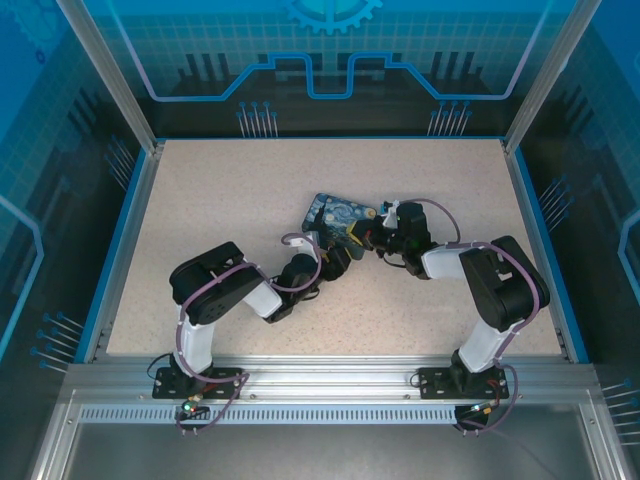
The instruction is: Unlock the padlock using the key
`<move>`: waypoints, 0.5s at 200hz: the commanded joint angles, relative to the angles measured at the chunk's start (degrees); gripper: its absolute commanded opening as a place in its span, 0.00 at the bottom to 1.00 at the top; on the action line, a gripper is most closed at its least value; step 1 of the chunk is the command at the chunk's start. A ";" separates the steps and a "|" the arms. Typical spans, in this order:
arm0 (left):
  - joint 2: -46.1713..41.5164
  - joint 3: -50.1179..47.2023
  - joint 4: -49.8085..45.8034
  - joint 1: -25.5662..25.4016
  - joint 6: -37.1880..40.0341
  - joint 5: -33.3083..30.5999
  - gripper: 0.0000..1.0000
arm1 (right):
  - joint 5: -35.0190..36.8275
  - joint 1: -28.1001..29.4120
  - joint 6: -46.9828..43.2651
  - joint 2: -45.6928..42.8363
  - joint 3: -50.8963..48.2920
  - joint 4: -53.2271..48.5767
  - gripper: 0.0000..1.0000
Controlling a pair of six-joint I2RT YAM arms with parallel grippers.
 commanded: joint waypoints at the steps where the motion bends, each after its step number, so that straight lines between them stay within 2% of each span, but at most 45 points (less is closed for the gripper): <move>1: 0.92 0.85 -3.20 -0.23 0.00 -3.76 0.58 | 0.94 0.01 -0.03 2.27 -0.64 -4.84 0.00; 100: 0.89 2.82 -8.53 0.67 0.40 -4.35 0.39 | 0.96 0.06 0.06 2.36 -0.62 -4.67 0.00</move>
